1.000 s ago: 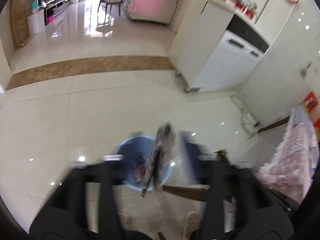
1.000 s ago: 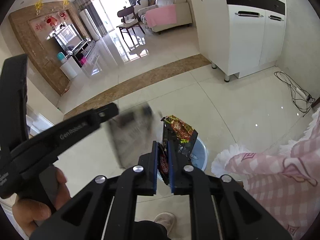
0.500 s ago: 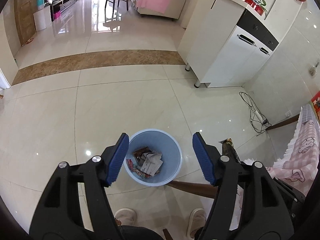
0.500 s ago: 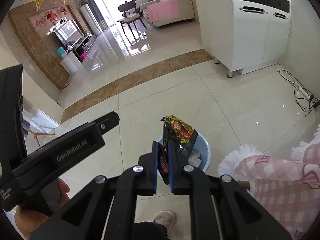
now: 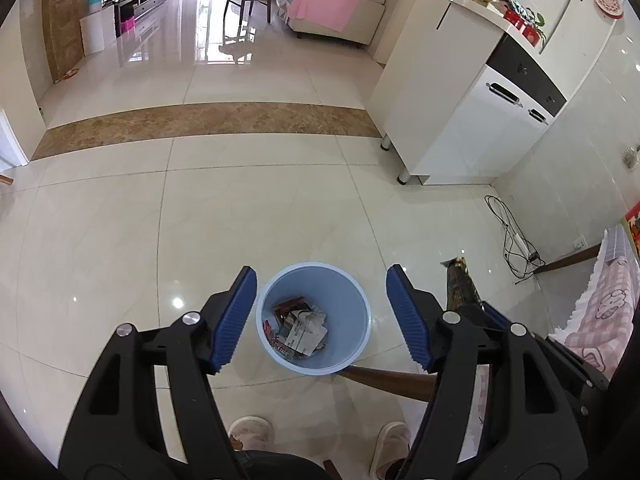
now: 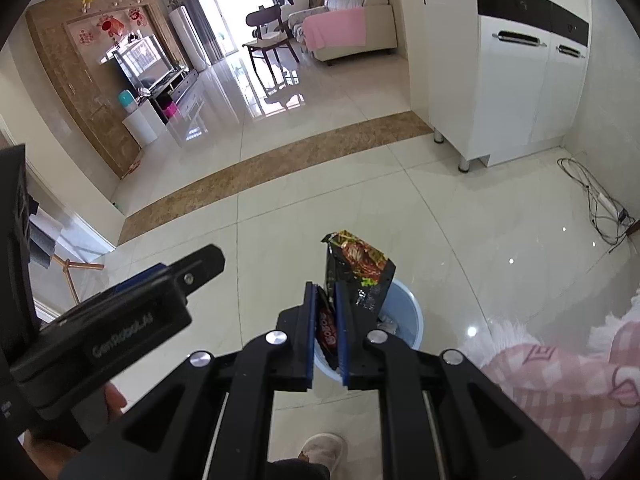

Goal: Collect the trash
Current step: 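Open the right tool to drop the black snack bag into the wastebasket, then move both open tools back over the table toward the trash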

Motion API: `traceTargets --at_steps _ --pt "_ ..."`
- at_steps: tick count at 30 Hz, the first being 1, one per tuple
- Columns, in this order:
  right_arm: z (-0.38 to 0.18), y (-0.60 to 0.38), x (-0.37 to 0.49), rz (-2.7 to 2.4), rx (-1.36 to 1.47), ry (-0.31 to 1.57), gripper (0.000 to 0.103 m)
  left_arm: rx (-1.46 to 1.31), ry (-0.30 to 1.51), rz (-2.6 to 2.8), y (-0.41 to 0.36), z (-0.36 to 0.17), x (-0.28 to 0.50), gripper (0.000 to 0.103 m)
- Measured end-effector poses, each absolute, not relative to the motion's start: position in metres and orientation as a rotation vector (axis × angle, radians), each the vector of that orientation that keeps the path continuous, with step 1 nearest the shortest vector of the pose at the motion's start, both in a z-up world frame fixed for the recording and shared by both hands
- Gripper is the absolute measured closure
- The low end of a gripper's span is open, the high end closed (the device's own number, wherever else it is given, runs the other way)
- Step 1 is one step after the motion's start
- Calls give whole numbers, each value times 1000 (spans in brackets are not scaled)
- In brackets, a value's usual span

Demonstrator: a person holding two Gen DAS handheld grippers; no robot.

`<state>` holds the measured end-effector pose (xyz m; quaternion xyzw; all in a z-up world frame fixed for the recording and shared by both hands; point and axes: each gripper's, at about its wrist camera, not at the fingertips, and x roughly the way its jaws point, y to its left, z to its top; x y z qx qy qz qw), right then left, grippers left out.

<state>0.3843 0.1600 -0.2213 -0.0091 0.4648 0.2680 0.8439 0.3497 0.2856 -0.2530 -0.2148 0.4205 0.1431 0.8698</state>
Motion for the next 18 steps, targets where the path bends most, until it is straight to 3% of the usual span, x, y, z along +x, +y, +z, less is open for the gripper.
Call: traceTargets --at_steps 3,4,5,7,18 --pt "-217 165 386 548 -25 934 91 -452 867 323 289 -250 348 35" --pt "-212 165 385 525 -32 896 83 -450 859 338 290 -249 346 34" --pt "-209 166 386 516 -39 867 67 -445 851 352 291 -247 345 33" --pt "-205 165 385 497 -50 832 59 -440 844 354 291 -244 343 32" --pt "-174 135 374 469 -16 792 57 -413 785 315 274 -208 330 31"
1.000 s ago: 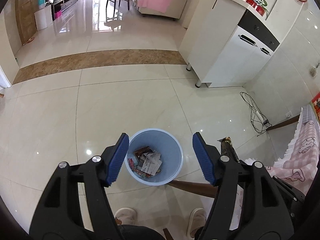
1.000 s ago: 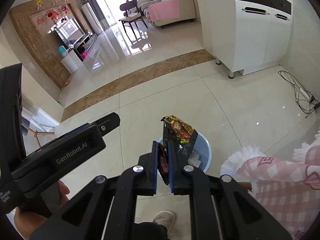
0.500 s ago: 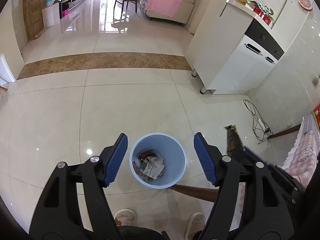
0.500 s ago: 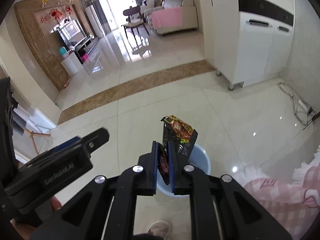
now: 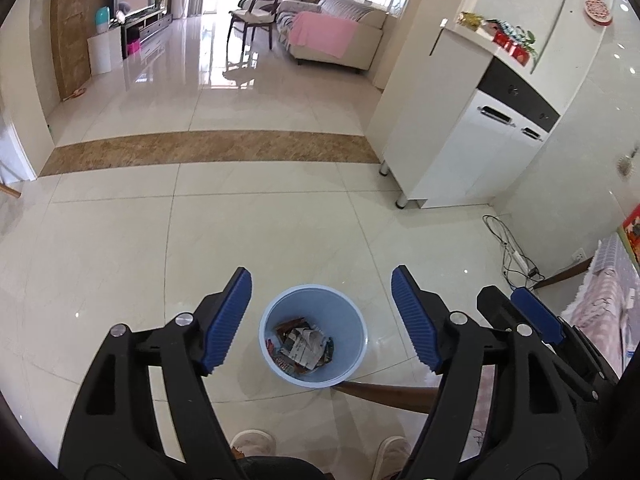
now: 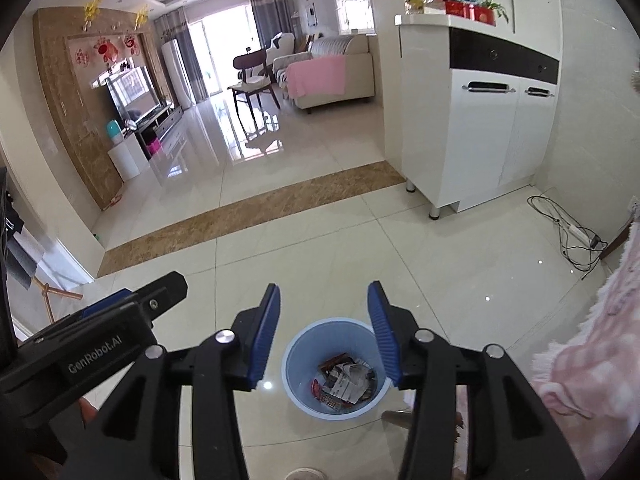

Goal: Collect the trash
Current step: 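Move both open tools back over the table toward the trash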

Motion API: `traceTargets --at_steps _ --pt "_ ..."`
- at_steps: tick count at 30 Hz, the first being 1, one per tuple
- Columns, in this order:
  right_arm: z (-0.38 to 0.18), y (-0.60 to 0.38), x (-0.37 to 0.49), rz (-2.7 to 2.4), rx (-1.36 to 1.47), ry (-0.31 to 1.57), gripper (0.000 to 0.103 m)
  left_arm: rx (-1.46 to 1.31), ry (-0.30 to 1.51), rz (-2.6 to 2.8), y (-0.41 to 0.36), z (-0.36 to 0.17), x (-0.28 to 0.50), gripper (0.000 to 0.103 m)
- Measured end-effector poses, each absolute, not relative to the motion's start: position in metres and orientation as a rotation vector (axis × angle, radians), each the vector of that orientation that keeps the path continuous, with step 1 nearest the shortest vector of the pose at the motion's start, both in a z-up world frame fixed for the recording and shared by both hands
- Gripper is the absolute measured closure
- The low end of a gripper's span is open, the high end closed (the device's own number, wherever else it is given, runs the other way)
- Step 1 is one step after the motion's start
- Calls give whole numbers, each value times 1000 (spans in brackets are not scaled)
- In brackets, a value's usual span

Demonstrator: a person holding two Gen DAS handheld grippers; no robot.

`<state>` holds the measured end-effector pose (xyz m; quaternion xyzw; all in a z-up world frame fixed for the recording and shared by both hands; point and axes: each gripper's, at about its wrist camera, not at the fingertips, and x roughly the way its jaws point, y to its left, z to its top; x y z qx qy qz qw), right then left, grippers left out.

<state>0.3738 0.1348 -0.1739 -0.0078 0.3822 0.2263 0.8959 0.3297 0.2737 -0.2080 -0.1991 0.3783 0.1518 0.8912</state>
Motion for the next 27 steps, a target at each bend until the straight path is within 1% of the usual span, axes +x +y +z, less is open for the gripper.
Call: traceTargets --at_steps 6,15,22,27 --pt "-147 104 351 445 16 748 56 -384 738 277 249 -179 315 31" --pt "-89 22 292 329 64 611 48 -329 630 142 182 -120 283 29" --pt "-62 -72 242 144 97 540 43 -258 597 -67 87 -91 263 28" --pt "-62 -151 203 -12 146 527 42 -154 601 -230 0 -84 249 27"
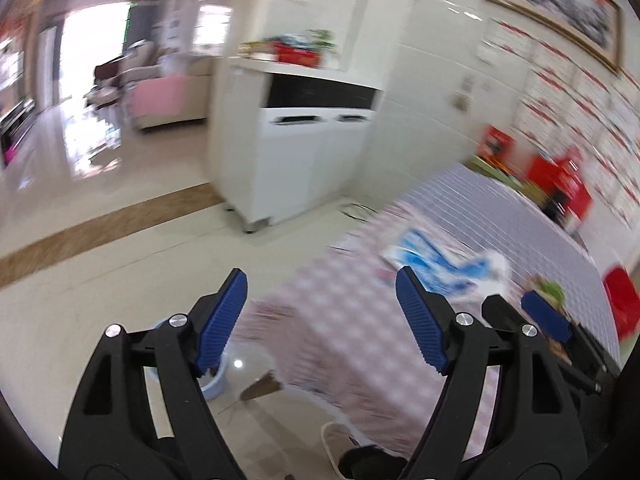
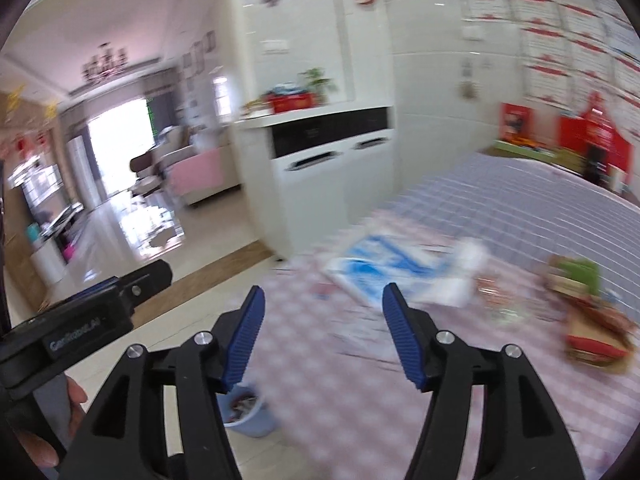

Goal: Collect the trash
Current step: 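Move both open tools back over the table toward the trash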

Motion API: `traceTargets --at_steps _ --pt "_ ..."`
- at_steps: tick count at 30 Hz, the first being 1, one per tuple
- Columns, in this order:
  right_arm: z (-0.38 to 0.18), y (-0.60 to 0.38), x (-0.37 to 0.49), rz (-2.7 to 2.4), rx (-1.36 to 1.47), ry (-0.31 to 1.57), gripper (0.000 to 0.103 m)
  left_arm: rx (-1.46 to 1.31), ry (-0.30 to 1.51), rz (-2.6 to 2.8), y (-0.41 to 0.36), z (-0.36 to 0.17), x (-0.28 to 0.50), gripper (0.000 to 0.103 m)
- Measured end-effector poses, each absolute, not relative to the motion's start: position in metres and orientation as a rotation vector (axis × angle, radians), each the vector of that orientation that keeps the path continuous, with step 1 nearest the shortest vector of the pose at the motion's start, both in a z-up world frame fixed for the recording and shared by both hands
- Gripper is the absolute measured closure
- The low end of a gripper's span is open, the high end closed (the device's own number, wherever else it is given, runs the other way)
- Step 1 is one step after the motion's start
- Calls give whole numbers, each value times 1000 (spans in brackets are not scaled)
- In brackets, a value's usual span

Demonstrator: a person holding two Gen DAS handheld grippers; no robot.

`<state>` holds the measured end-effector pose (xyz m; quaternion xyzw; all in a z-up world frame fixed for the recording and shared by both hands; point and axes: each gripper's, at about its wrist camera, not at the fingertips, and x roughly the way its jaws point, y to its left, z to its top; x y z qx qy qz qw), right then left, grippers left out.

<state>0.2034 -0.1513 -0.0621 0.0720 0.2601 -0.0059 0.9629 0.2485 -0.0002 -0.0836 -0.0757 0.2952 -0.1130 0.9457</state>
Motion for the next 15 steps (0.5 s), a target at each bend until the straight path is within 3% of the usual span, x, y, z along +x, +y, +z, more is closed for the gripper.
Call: traceTargets --at_steps 15 --pt "-103 -352 121 -386 293 580 36 107 678 -546 -193 -106 219 27"
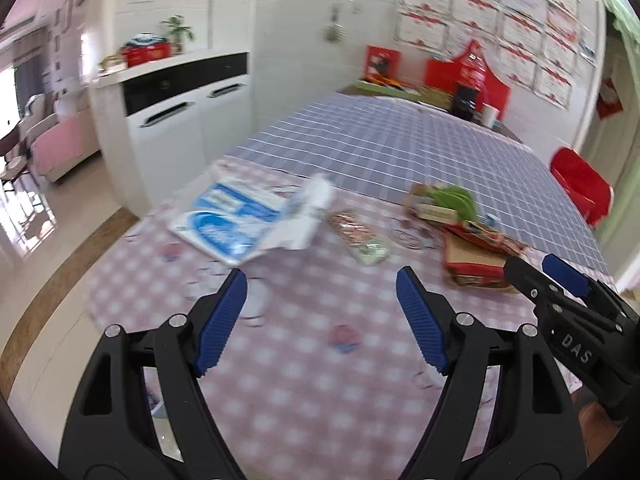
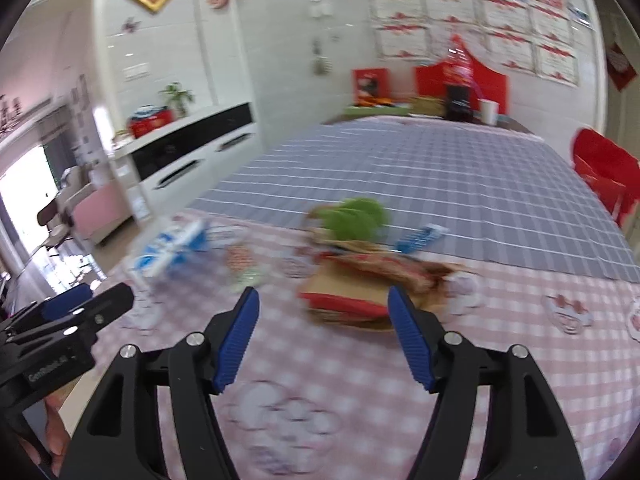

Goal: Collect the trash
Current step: 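Move both open tools back over the table toward the trash, then grasp the brown-and-red paper bag with the right tool while the left tool grasps the checkered snack stick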

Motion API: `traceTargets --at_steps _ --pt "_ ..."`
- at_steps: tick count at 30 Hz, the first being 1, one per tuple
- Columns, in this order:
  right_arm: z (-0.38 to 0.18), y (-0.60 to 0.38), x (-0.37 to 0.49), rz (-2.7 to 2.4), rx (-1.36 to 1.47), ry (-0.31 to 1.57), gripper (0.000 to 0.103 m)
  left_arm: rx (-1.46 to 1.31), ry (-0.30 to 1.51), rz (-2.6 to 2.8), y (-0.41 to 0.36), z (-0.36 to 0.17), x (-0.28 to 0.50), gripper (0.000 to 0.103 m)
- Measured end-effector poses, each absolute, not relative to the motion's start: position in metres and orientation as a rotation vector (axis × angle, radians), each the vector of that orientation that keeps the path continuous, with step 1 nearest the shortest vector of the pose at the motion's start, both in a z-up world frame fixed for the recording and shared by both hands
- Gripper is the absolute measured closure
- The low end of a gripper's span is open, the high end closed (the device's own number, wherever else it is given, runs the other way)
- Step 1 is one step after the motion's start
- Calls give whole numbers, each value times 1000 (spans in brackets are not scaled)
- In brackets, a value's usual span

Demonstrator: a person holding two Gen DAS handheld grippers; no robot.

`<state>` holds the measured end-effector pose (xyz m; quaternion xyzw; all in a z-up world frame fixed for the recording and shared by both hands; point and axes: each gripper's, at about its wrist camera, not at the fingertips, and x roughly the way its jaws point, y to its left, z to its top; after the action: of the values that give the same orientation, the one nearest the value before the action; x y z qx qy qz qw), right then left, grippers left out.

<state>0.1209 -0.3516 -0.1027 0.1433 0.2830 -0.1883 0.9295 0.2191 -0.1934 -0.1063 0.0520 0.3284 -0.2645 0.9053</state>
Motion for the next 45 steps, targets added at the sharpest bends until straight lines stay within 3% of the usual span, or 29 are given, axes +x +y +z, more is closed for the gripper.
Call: traceTargets --at_steps 17,18,19,20,21,26,33,35,39,45 --pt "-135 -407 195 -386 71 838 33 123 838 -539 -272 -146 274 25" --pt "-135 -411 198 -371 83 839 37 121 842 -535 -274 -147 277 25" --pt "-135 -414 200 -353 99 839 54 119 848 -529 -277 -148 281 25" --pt "-135 -416 202 -334 122 837 62 120 857 -515 -281 -150 286 25" --pt "-135 -418 204 -332 136 834 65 120 862 -507 -283 -152 288 25" --pt "-135 -423 205 -308 181 803 72 129 893 -444 -297 -160 305 26" --pt "-135 -427 203 -281 226 785 72 156 925 -372 -310 -172 321 26" --pt "-135 -427 202 -278 232 784 72 168 916 -363 -312 -173 322 31" --pt "-134 -429 201 -266 254 780 72 161 896 -358 -308 -171 322 64" --pt "-133 -427 198 -262 261 768 73 27 929 -466 -288 -166 323 88"
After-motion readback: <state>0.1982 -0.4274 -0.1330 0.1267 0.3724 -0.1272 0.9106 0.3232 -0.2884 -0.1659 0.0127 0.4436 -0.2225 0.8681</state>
